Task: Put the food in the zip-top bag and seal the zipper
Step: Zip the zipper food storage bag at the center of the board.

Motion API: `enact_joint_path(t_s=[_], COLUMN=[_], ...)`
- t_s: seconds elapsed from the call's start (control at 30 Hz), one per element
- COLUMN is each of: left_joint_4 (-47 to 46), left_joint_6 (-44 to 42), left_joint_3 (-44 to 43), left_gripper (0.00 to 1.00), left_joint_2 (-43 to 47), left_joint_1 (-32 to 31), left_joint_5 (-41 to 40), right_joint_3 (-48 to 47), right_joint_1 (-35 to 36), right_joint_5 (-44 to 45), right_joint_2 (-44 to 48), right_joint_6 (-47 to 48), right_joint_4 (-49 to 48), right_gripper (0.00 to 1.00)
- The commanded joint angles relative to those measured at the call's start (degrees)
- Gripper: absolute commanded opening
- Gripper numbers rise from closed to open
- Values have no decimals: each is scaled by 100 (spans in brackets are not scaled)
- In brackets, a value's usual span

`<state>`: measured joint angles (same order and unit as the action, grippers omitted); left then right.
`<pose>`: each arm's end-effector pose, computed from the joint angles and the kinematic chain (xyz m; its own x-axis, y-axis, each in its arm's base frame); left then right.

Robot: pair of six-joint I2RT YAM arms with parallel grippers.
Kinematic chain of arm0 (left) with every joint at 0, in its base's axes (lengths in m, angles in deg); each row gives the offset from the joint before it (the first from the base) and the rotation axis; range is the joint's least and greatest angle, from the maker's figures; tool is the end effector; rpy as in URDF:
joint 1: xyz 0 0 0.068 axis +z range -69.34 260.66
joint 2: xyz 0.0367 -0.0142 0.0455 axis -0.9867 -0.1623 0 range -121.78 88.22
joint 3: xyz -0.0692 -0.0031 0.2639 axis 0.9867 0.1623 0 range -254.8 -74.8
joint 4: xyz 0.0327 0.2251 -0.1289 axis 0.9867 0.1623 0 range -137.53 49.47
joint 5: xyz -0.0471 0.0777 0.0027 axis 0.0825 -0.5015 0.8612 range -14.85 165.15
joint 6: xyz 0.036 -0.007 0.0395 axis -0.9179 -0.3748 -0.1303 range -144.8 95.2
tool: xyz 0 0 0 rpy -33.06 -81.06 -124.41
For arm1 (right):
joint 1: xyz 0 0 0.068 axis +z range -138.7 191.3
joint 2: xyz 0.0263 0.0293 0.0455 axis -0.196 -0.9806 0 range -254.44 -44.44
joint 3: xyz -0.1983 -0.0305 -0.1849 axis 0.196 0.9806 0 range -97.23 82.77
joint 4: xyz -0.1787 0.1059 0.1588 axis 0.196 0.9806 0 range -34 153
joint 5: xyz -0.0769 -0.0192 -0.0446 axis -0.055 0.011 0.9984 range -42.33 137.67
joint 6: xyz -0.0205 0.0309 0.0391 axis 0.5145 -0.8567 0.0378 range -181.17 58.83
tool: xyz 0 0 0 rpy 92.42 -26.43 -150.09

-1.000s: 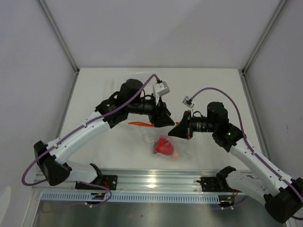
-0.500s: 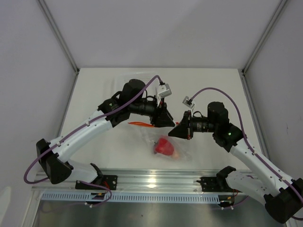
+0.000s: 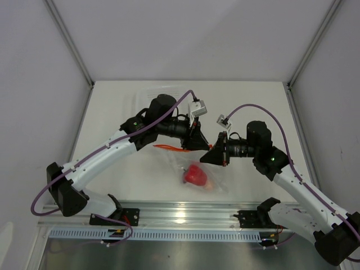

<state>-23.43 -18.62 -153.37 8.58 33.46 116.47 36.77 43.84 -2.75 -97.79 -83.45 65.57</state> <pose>0.1933 -0.2432 0.3858 -0.3902 0.3024 -0.8696 0.9204 0.1049 -0.3766 0.1585 0.1337 0.3254 -0.5926 -0.0915 -0.8003 -0.7994 0.1895 0.5702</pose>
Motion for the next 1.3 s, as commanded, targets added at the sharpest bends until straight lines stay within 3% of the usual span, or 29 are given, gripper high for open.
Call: enact_joint_path(t_s=[0.0, 0.17, 0.7, 0.93, 0.97, 1.07, 1.17, 1.27], left_joint_4=[-204, -248, -89, -291, -335, -283, -143, -81], left_joint_6=[-2, -11, -152, -11, -2, -46, -134, -169], left_joint_3=[-221, -80, 368, 386, 368, 246, 70, -18], left_gripper=[27, 1, 1, 1, 1, 1, 1, 1], left_joint_2=[9, 88, 466, 607, 607, 590, 519, 440], left_joint_1=[-44, -44, 71, 71, 62, 71, 62, 71], left_joint_5=[148, 113, 218, 289, 306, 412, 499, 631], right_joint_3=[-252, -234, -67, -50, -41, -233, -575, -805], right_joint_1=[25, 25, -344, -388, -379, -336, -309, -327], right_joint_5=[-74, 66, 743, 304, 243, 32, 58, -30], right_joint_2=[131, 184, 843, 500, 483, 439, 377, 325], right_joint_6=[40, 75, 14, -92, -118, -14, 408, 690], right_joint_4=[-112, -60, -103, -121, -165, 96, 685, 889], right_gripper=[0, 0, 0, 0, 5, 33, 45, 49])
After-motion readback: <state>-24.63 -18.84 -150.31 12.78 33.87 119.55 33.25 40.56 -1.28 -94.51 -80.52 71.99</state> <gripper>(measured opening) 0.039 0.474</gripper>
